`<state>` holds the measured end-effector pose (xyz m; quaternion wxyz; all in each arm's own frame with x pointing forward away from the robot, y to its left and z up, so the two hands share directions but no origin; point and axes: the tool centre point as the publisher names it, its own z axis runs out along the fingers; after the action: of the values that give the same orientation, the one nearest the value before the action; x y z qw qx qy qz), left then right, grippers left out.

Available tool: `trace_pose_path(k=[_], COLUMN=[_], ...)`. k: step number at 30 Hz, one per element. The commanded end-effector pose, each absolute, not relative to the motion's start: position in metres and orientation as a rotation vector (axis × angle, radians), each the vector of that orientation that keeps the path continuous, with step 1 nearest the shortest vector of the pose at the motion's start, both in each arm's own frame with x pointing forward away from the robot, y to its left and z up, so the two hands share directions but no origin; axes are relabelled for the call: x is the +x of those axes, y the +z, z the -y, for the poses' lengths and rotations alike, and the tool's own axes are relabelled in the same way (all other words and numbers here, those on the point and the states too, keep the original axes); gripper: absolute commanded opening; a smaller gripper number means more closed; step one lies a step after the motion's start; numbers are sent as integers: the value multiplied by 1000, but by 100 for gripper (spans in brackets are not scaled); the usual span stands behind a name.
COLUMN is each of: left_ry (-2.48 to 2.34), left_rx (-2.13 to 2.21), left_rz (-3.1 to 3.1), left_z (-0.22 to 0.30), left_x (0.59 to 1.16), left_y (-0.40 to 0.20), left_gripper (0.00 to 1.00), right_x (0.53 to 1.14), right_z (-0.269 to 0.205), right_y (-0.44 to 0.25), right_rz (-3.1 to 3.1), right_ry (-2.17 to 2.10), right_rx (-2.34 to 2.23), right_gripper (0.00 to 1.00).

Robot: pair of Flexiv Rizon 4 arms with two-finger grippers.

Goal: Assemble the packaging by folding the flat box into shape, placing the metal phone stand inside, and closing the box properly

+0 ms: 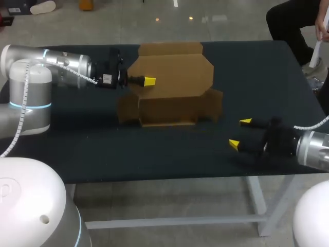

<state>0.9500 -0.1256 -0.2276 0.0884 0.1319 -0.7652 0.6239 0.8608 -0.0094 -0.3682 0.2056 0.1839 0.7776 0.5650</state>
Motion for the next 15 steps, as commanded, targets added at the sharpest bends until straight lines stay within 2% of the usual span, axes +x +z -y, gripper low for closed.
trace_pose_path(k=[1, 15], left_ry=[1854, 1854], left_rx=[393, 393], left_rz=[2279, 2279], left_z=[126, 126], left_x=[950, 950], left_y=[-230, -230], left_gripper=[0, 0], right_x=[870, 920], right_z=[12, 3], right_y=[-364, -365], right_rz=[-2175, -2132], right_ry=[1583, 1645], right_rx=[470, 434], right_gripper=[100, 100])
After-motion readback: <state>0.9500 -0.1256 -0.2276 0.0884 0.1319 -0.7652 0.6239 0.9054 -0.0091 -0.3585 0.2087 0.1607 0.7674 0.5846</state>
